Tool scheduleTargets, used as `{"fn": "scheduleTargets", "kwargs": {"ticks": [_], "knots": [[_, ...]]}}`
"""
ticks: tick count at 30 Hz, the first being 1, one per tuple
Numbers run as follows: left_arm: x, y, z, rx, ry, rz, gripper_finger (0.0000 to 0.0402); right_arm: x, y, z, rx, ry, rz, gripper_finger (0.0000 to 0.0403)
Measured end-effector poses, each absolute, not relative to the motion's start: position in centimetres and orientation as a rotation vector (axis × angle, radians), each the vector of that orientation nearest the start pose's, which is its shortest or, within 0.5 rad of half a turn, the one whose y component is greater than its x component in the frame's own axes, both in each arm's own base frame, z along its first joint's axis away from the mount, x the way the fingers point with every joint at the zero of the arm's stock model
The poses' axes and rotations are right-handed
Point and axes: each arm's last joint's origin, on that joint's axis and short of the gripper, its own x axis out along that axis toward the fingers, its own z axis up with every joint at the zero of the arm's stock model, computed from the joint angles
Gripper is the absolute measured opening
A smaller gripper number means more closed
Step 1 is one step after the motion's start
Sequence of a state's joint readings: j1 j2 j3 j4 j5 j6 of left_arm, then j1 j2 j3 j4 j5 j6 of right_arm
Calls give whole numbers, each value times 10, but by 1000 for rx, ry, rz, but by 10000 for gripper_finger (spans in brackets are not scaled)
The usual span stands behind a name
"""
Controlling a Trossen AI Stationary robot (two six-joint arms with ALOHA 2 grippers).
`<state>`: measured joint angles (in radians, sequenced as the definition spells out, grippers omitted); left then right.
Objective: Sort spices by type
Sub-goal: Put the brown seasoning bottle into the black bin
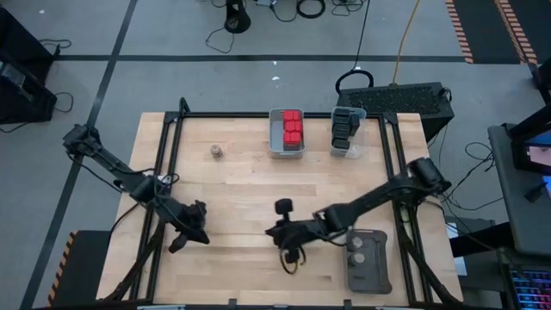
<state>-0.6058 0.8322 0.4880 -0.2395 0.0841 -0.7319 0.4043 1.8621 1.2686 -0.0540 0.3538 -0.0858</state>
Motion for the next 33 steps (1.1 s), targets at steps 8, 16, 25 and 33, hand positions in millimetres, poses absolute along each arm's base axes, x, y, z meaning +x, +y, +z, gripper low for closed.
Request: {"fn": "scheduleTargets", "kwargs": {"ticks": [8,16,25,33], "knots": [[128,-97,251,-521,923,-171,9,409,126,193,-374,507,93,0],[114,-83,237,-571,1083,140,9,409,117,180,-377,603,83,0],[104,-79,230,-586,1249,215,9,408,118,178,-371,616,108,0],[106,-82,219,-501,1346,310,9,407,119,179,-373,616,111,0]]}}
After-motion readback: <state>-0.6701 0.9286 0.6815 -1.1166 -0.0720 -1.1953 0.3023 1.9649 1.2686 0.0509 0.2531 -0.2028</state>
